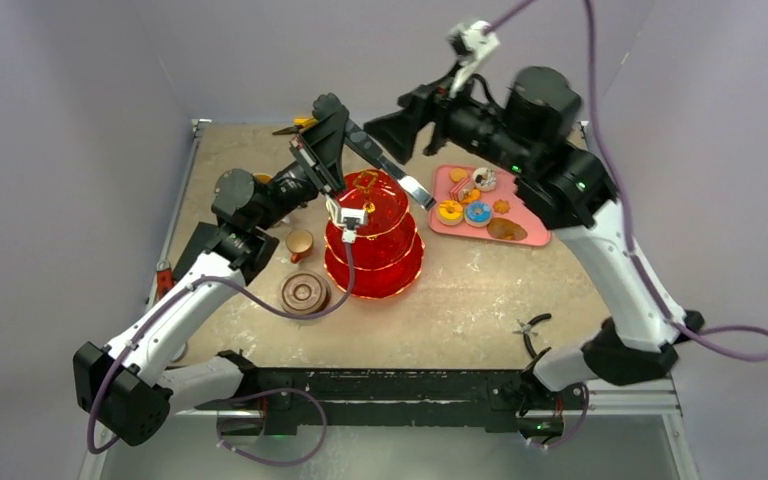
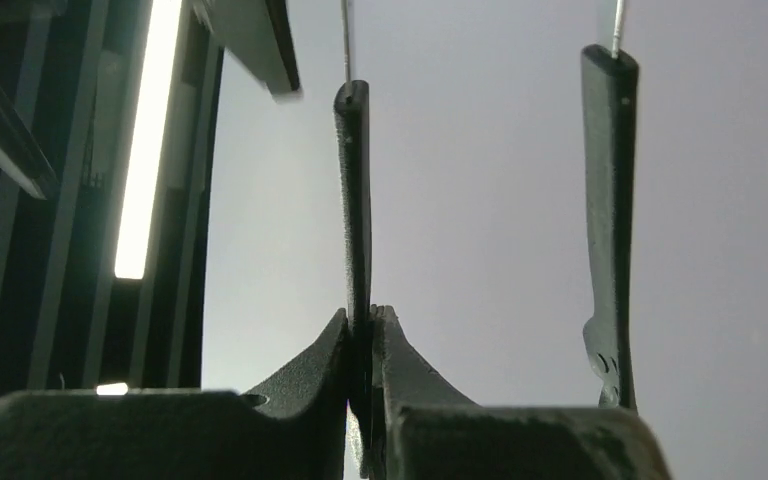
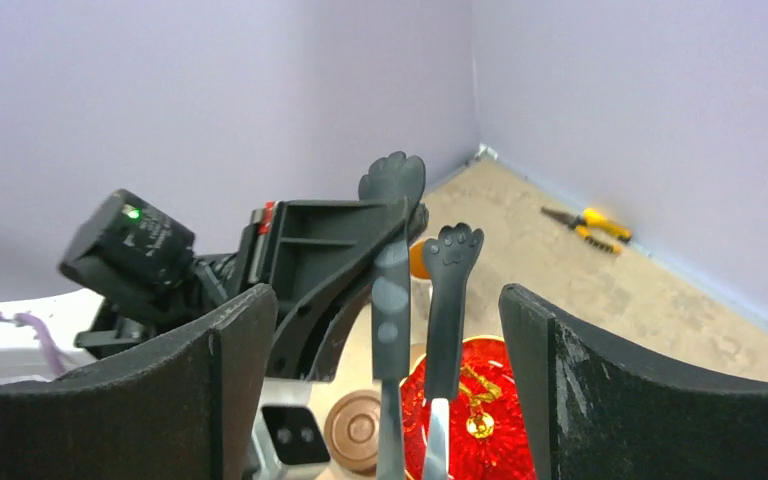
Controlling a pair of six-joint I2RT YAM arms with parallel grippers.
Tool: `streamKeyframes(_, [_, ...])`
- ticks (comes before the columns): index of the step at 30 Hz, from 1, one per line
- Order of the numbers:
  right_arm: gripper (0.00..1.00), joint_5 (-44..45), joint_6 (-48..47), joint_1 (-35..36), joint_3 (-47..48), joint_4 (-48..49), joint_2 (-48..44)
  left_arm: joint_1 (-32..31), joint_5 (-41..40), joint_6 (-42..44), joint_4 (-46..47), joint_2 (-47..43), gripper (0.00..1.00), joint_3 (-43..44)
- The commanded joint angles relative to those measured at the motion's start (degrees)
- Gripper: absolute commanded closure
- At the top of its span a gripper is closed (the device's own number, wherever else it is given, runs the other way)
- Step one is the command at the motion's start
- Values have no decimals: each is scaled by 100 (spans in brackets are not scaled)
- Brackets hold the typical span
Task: Serve the afternoon tea
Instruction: Pick up the clamp from the tray.
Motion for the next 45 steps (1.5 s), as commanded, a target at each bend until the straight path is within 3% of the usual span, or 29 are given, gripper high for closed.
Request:
streamKeyframes(1, [13,483,159,10,-753,1273,-957,-19,-329,-1594,1115,-104,100,203])
streamKeyframes(3, [13,457,48,5,-862,1331,-1084,-21,-409,-2732,512,-271,100,593])
streamKeyframes(7, [13,508,-474,-19,-1010,1411,-1313,-18,-497,-5239,-1932,-192,100,2101])
streamKeyframes(9, [12,585,-854,-40,-1196,1542,-1489,-24,-463,-6125,-2615,-109,100,2541])
streamKeyframes(13, [11,653,-1501,-98,-1525,1688,-1721,-22,-249,-7425,-3745,-34,100,3112])
streamKeyframes(17, [10,-389,-1960,-120,-1556,1484,-1715,-19,239,-8283,-4295,-76,100,3309])
streamKeyframes(21, [9,-2530,-2473,-121,-1162,813,-1360,-24,773,-8674,-4931,-41,100,3448])
streamKeyframes(26, [1,-3797,-2509,-124,-1021,844,-1144,-20,1373,-8944,-5500,36,100,3548])
streamKeyframes(36, [1,-4576,-2106,-123,-1140,1178,-894,-20,1826,-8999,-5879,176,100,3766])
streamKeyframes(45, [1,-4651,-1602,-126,-1252,1653,-607,-18,2214,-8862,-6327,361,100,4059])
